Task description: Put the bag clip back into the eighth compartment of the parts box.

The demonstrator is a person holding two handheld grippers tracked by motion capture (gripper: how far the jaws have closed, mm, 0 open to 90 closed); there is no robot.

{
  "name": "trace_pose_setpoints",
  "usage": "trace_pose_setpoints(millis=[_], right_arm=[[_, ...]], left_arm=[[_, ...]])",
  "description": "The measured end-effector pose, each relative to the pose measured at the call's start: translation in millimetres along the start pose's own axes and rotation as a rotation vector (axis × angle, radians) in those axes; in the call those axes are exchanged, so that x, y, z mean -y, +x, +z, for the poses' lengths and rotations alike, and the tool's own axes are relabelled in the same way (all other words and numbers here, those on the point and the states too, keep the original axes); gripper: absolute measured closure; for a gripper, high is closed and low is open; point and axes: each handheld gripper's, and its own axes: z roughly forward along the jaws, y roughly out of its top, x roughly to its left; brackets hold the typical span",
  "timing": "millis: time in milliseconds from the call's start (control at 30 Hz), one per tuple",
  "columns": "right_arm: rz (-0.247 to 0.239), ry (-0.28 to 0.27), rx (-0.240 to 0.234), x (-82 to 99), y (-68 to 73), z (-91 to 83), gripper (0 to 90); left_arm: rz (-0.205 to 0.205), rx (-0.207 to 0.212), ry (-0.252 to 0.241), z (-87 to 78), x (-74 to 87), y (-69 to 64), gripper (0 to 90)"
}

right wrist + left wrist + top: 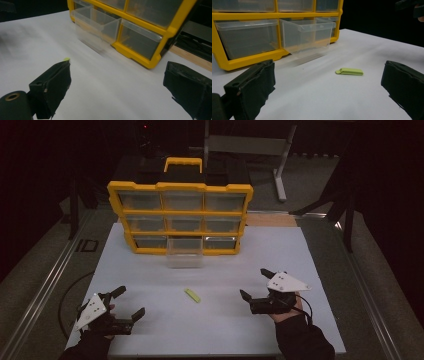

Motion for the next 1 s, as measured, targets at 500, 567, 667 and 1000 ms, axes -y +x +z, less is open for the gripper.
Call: trace_pose_setpoints(millis=[500, 567, 667, 1000], right_arm=[[-0.041, 0.012, -0.051, -13.1, 14.5, 22.9, 7.4], [-0.042, 0.014, -0.056, -14.1, 16.7, 26.2, 7.4], [-0.047, 0.017, -0.065, -16.1, 20.1, 30.4, 7.4], [-0.075, 0.043, -0.116, -25.4, 38.8, 58.7, 7.5]], left_arm=[[-0.007, -0.004, -0.013, -1.8, -1.8, -1.1, 0.0], [-0.010, -0.002, -0.011, -1.7, -1.8, -1.1, 0.0], [-0.012, -0.001, -0.010, -1.5, -1.8, -1.1, 0.0], [-0.015, 0.002, -0.008, -2.1, -2.0, -0.7, 0.0]])
